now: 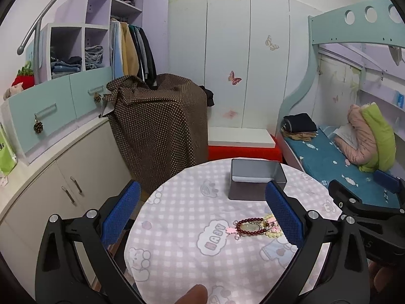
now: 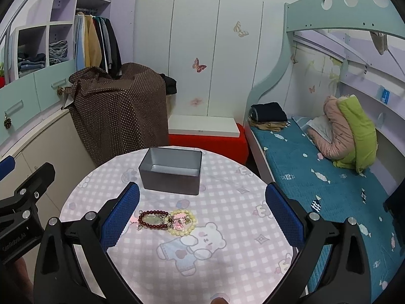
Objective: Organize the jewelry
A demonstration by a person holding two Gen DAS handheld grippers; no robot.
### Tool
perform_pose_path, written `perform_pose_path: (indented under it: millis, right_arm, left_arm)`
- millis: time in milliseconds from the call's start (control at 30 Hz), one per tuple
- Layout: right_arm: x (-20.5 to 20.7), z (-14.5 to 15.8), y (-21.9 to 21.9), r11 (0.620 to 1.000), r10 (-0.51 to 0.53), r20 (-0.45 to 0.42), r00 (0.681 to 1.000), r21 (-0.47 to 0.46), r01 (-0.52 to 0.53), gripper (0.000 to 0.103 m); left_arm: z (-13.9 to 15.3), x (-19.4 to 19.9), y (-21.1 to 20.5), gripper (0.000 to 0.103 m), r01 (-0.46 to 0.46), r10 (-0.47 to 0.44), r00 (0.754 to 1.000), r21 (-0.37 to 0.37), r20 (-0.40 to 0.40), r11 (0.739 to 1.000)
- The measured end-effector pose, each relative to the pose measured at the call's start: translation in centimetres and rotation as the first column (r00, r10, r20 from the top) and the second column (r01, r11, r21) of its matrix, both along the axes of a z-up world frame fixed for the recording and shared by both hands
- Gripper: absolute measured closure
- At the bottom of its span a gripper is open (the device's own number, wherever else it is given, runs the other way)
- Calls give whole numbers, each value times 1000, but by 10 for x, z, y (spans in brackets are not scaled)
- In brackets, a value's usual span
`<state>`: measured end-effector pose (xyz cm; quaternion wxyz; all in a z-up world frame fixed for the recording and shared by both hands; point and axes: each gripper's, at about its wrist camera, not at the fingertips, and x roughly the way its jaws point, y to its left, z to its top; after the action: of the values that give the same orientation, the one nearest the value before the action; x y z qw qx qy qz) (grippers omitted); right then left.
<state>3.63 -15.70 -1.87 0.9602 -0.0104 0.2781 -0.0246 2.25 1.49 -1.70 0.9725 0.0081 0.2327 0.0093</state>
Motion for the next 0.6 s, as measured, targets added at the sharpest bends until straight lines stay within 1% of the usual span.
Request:
perform_pose_path:
  millis: [100,400,500,600]
  right_arm:
    - [0,3,-1,1000,-4,7,1000,4,4,7]
    - [-12,21,-7,999,-28,64,998,21,26,7]
    - [-20,37,-8,999,-42,117,992,19,40,7]
    - [-28,53,-11,999,-51,163,985,28,47,7]
  left_arm:
    - [3,0,-2,5,-3,3,1000,12,14,1000]
    - [22,-11,-3,5,6,-6,999,2,47,1000]
    - [39,-20,-4,5,14,-14,996,1,94,1000]
    - [55,-28,-8,5,12,-14,990,16,137,1000]
